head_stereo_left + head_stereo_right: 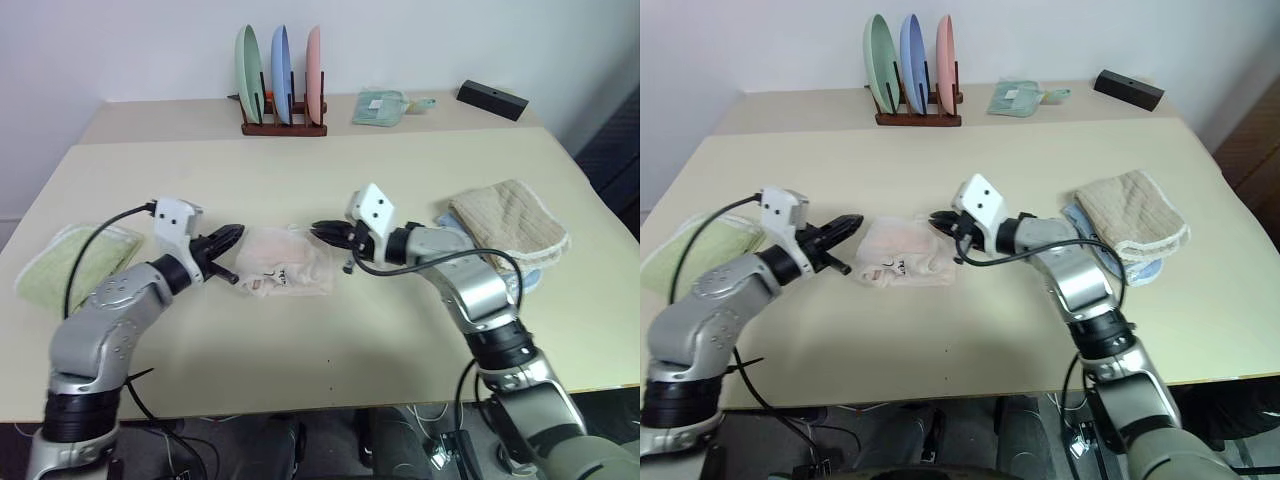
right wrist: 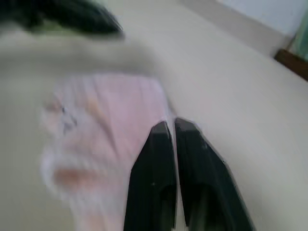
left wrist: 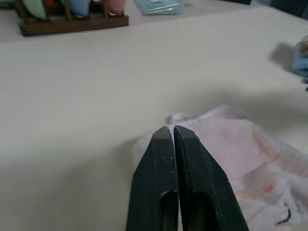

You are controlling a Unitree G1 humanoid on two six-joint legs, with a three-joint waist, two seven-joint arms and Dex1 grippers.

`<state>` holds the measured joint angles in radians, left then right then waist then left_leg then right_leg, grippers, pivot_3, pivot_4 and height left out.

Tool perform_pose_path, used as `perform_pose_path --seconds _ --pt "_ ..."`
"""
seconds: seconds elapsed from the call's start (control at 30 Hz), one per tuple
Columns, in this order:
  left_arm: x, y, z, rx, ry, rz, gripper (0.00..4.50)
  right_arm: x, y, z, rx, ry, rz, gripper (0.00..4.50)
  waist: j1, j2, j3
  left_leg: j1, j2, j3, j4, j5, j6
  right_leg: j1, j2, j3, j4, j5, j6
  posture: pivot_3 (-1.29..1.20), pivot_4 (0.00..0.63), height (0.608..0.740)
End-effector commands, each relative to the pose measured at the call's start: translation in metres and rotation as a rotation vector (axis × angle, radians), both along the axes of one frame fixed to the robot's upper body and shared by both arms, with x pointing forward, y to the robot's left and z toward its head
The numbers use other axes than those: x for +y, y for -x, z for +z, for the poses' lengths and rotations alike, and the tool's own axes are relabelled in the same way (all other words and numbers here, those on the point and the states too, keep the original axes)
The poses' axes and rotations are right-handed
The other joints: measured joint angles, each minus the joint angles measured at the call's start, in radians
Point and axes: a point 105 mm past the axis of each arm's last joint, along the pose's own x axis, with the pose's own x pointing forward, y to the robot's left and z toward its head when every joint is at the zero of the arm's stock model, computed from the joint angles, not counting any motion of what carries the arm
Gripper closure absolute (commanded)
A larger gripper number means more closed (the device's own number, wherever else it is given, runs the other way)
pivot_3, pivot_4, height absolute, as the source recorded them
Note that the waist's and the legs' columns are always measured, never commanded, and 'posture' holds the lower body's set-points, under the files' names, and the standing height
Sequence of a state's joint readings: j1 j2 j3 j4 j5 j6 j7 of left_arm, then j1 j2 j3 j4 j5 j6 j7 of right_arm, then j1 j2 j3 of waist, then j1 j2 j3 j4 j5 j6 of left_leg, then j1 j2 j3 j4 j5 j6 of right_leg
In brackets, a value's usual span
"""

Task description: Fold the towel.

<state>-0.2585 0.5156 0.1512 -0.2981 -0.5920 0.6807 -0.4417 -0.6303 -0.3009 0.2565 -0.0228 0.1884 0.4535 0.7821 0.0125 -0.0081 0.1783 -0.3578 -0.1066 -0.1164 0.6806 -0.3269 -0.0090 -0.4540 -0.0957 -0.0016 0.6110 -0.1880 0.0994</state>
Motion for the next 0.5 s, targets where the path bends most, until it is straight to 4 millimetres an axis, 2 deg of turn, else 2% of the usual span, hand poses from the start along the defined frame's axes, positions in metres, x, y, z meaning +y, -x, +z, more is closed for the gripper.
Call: perform_pose_path --seconds 0.03,0.13,0.2,0.27,0.33,0.43,0.47,0.5 --pt "-0.013 -0.005 -0.017 0.032 -0.04 -0.036 4.5 0.014 0.002 -0.026 0.07 0.034 0.022 4.45 -0.001 0.0 0.0 0.0 0.0 0.0 0.0 0.0 0.0 0.0 0.0 0.0 0.0 0.0 0.0 0.0 0.15 0.726" --pt "-0.019 -0.003 -0.041 0.079 -0.093 -0.057 4.5 0.017 -0.002 -0.06 0.137 0.107 -0.018 4.45 -0.005 0.0 0.0 -0.001 0.0 0.0 0.0 0.0 0.0 -0.001 0.0 0.0 0.0 0.0 0.0 0.0 0.15 0.726" --pt "-0.016 -0.003 -0.054 0.102 -0.141 -0.041 4.5 0.011 -0.006 -0.082 0.169 0.159 -0.071 4.45 -0.008 0.0 0.0 -0.001 0.0 0.001 0.0 0.0 0.0 -0.003 0.0 0.001 0.001 0.0 0.0 0.0 0.15 0.726" --pt "-0.013 -0.003 -0.064 0.12 -0.162 -0.019 4.5 0.005 -0.01 -0.096 0.167 0.192 -0.112 4.45 -0.009 0.001 -0.001 -0.001 0.0 0.001 0.0 0.0 0.0 -0.003 0.0 0.001 0.002 0.0 0.0 0.0 0.15 0.726" --pt "-0.009 0.0 -0.071 0.128 -0.18 -0.01 4.5 0.001 -0.011 -0.097 0.16 0.18 -0.13 4.45 -0.01 0.002 -0.003 0.002 0.0 0.001 -0.001 0.0 -0.001 0.0 0.0 0.001 0.002 0.0 0.0 0.0 0.15 0.726" --pt "-0.005 0.004 -0.071 0.111 -0.168 0.005 4.5 -0.001 -0.008 -0.084 0.137 0.122 -0.12 4.45 -0.011 0.002 -0.004 0.005 0.0 0.0 -0.001 0.0 0.0 0.003 0.0 0.001 0.002 0.0 0.0 0.0 0.15 0.726" --pt "-0.003 0.005 -0.062 0.085 -0.113 0.024 4.5 -0.002 -0.007 -0.072 0.12 0.074 -0.114 4.45 -0.01 0.002 -0.004 0.005 0.0 0.0 0.0 0.0 0.0 0.003 0.0 0.001 0.002 0.0 0.0 0.0 0.15 0.726" --pt "0.0 0.006 -0.053 0.064 -0.055 0.041 4.5 -0.003 -0.006 -0.062 0.111 0.032 -0.11 4.21 -0.009 0.002 -0.004 0.004 0.0 0.0 0.0 0.0 0.0 0.003 0.0 0.001 0.002 0.0 0.0 0.0 0.15 0.726"
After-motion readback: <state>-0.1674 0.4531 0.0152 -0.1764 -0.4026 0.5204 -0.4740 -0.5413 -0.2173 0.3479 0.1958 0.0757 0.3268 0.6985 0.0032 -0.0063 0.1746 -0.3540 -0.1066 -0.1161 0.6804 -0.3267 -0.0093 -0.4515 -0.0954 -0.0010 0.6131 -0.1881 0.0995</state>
